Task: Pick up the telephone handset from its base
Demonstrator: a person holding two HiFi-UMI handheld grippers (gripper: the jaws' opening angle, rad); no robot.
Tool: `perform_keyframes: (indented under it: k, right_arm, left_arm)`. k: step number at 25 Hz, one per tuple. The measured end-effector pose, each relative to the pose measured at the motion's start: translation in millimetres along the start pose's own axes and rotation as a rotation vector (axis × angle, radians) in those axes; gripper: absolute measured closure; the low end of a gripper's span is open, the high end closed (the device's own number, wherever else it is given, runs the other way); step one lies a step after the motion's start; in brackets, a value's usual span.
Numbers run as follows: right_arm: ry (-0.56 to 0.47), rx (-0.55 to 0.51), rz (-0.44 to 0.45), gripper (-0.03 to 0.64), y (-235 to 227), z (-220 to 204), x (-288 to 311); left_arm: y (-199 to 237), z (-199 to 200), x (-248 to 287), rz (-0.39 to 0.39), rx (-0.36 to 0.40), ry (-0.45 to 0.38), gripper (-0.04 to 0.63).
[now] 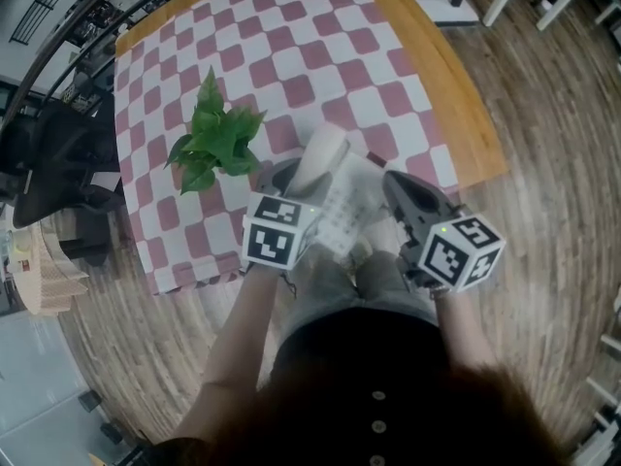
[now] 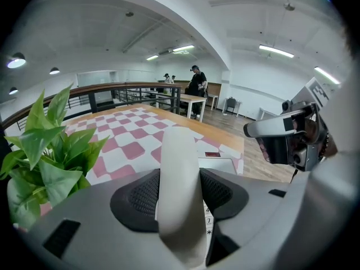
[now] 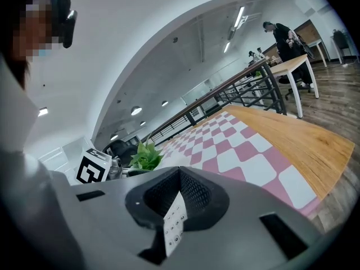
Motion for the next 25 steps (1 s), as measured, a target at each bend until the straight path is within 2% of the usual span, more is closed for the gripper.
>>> perform_keyframes:
  k: [18,25]
  right_arm:
    - [-0.101,-0.126,0.086,0.606,32,45,-4]
    - [-0.116,-0.150,0.126,0.606,44,55,2]
  left_arm:
    - [-15,39,-59,0.035,-0.005,-0.218,0.374]
    - [-14,50,-88,0.067,-0.055,-0.327,0.374]
Point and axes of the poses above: the fingertips, and each gripper's own axes: x forward along the fingers, y to its left, z out of its top, the point moved 10 cm from there along -x, backward along the fingers, and after that the axes turned 8 degrees about -y, right-handed, at the moved point
